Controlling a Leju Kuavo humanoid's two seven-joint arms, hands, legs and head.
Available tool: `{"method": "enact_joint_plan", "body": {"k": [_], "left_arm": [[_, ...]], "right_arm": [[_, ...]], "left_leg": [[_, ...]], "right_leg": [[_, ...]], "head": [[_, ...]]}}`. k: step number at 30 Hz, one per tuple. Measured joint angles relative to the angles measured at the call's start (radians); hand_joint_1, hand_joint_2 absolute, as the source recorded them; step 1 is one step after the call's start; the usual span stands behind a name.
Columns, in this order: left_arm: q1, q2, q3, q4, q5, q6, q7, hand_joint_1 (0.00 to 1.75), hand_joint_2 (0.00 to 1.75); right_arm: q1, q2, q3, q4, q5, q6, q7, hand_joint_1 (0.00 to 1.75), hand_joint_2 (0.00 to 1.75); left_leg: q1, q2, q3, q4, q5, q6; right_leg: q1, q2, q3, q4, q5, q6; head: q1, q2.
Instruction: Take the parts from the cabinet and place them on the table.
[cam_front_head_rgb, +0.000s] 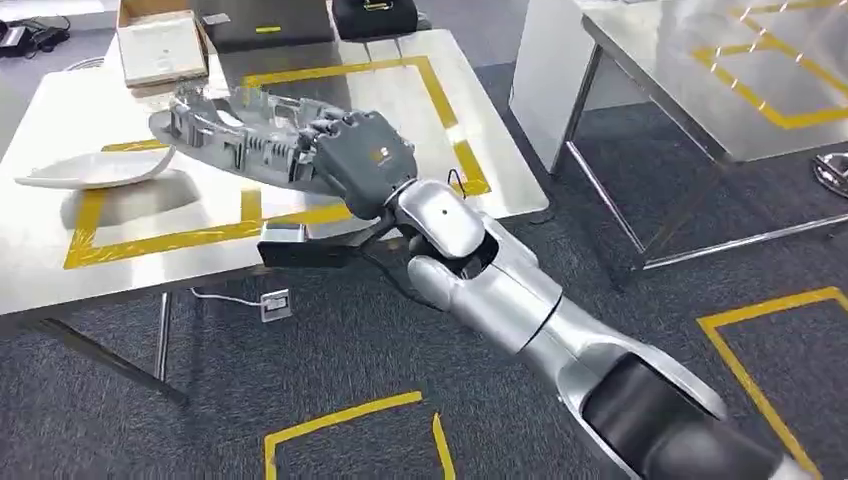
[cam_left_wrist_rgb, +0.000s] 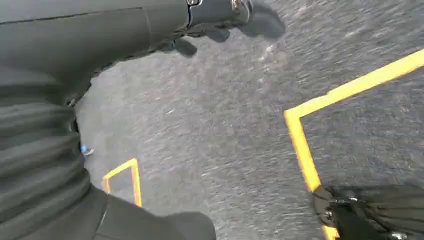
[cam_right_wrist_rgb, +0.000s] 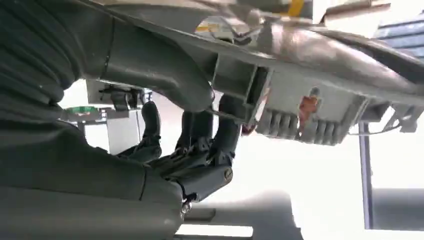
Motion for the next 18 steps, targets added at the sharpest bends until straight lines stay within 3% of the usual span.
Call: {"method": "enact_joint_plan", "body": {"k": [1,3,4,5,7,8,9,10,11,12,13,14,16,17,18], "left_arm": [[-0.002,-0.002,0.000,0.000,-0.002,-0.003,-0.001,0.00,1.75],[-0.006,0.000,0.000,-0.002,-0.009,-0.006,0.000,0.00,1.75],[-0.009,0.000,0.000,-0.002,-0.009,-0.007,0.002,0.00,1.75],[-0.010,0.000,0.000,-0.002,-0.010,-0.009,0.004,0.00,1.75],[-0.010,0.001,0.000,-0.002,-0.014,-0.015,0.006,0.00,1.75],[-0.009,0.000,0.000,-0.001,-0.018,-0.018,0.006,0.00,1.75],[-0.009,0.000,0.000,-0.001,-0.019,-0.020,0.006,0.00,1.75],[-0.010,-0.001,0.000,-0.001,-0.020,-0.024,0.005,0.00,1.75],[-0.010,-0.002,0.000,-0.001,-0.021,-0.026,0.005,0.00,1.75],[-0.012,-0.005,0.000,0.002,-0.021,-0.027,0.005,0.00,1.75],[-0.016,-0.004,0.000,0.002,-0.023,-0.027,0.006,0.00,1.75],[-0.020,-0.003,0.000,0.001,-0.024,-0.028,0.008,0.00,1.75],[-0.021,-0.003,0.000,0.000,-0.028,-0.029,0.008,0.00,1.75],[-0.024,-0.002,0.000,-0.001,-0.031,-0.031,0.009,0.00,1.75],[-0.028,-0.002,-0.001,0.000,-0.033,-0.031,0.009,0.00,1.75]], "right_arm": [[-0.016,0.004,-0.003,0.020,-0.004,0.001,0.001,1.75,1.75],[-0.048,0.014,-0.019,0.075,-0.012,0.003,0.002,1.75,1.75],[-0.064,0.019,-0.027,0.110,-0.016,0.009,0.003,1.75,1.75],[-0.083,0.023,-0.034,0.152,-0.019,0.016,0.006,1.75,1.75],[-0.114,0.033,-0.046,0.232,-0.022,0.024,0.012,1.75,1.75],[-0.135,0.041,-0.050,0.280,-0.021,0.032,0.018,1.75,1.75],[-0.154,0.046,-0.051,0.318,-0.016,0.038,0.025,1.75,1.75],[-0.180,0.048,-0.052,0.358,-0.011,0.043,0.035,1.75,1.75],[-0.199,0.055,-0.055,0.411,-0.006,0.047,0.044,1.75,1.75],[-0.218,0.058,-0.058,0.449,-0.002,0.049,0.048,1.75,1.75],[-0.236,0.064,-0.061,0.489,0.006,0.056,0.056,1.75,1.75],[-0.253,0.072,-0.062,0.515,0.013,0.060,0.060,1.75,1.75],[-0.286,0.081,-0.064,0.563,0.029,0.069,0.073,1.75,1.75],[-0.298,0.088,-0.064,0.587,0.038,0.072,0.081,1.75,1.75],[-0.315,0.091,-0.064,0.610,0.040,0.074,0.083,1.75,1.75]], "left_leg": [[0.006,-0.002,0.010,-0.002,-0.004,0.005],[0.007,-0.004,0.026,-0.006,-0.018,0.015],[0.007,-0.006,0.034,-0.007,-0.028,0.017],[0.007,-0.008,0.045,-0.007,-0.039,0.018],[0.007,-0.014,0.071,-0.007,-0.061,0.016],[0.007,-0.017,0.088,-0.007,-0.073,0.014],[0.007,-0.019,0.103,-0.007,-0.085,0.011],[0.006,-0.021,0.123,-0.008,-0.099,0.009],[0.008,-0.022,0.131,-0.011,-0.111,0.007],[0.003,-0.024,0.146,-0.004,-0.123,0.001],[0.004,-0.031,0.147,-0.014,-0.132,-0.007],[0.005,-0.030,0.154,-0.024,-0.139,-0.014],[0.004,-0.026,0.177,-0.015,-0.128,-0.030],[0.007,-0.021,0.160,0.014,-0.125,-0.032],[0.005,-0.015,0.126,0.077,-0.115,-0.036]], "right_leg": [[0.000,0.000,-0.011,0.026,0.003,0.003],[-0.007,-0.005,-0.095,0.147,0.029,0.018],[-0.011,-0.005,-0.149,0.218,0.010,0.023],[-0.015,-0.005,-0.204,0.279,-0.030,0.028],[-0.020,-0.005,-0.259,0.307,-0.086,0.028],[-0.021,-0.006,-0.265,0.277,-0.079,0.029],[-0.020,-0.006,-0.259,0.224,-0.047,0.027],[-0.019,-0.006,-0.242,0.137,0.028,0.020],[-0.016,-0.009,-0.229,0.058,0.125,0.010],[-0.008,-0.012,-0.235,-0.014,0.213,0.004],[-0.003,-0.011,-0.222,-0.002,0.181,0.004],[-0.001,-0.008,-0.219,-0.005,0.187,-0.001],[-0.004,-0.007,-0.194,-0.016,0.175,-0.017],[-0.009,-0.006,-0.176,-0.024,0.169,-0.024],[-0.010,-0.005,-0.163,-0.024,0.160,-0.035]], "head": [[0.001,0.000],[0.002,0.000],[0.002,0.000],[0.002,0.000],[0.002,0.000],[0.002,0.000],[0.002,0.000],[0.002,0.000],[0.002,0.000],[0.001,0.000],[0.002,0.000],[0.001,0.000],[0.000,0.000],[0.002,0.000],[-0.002,0.000]]}}
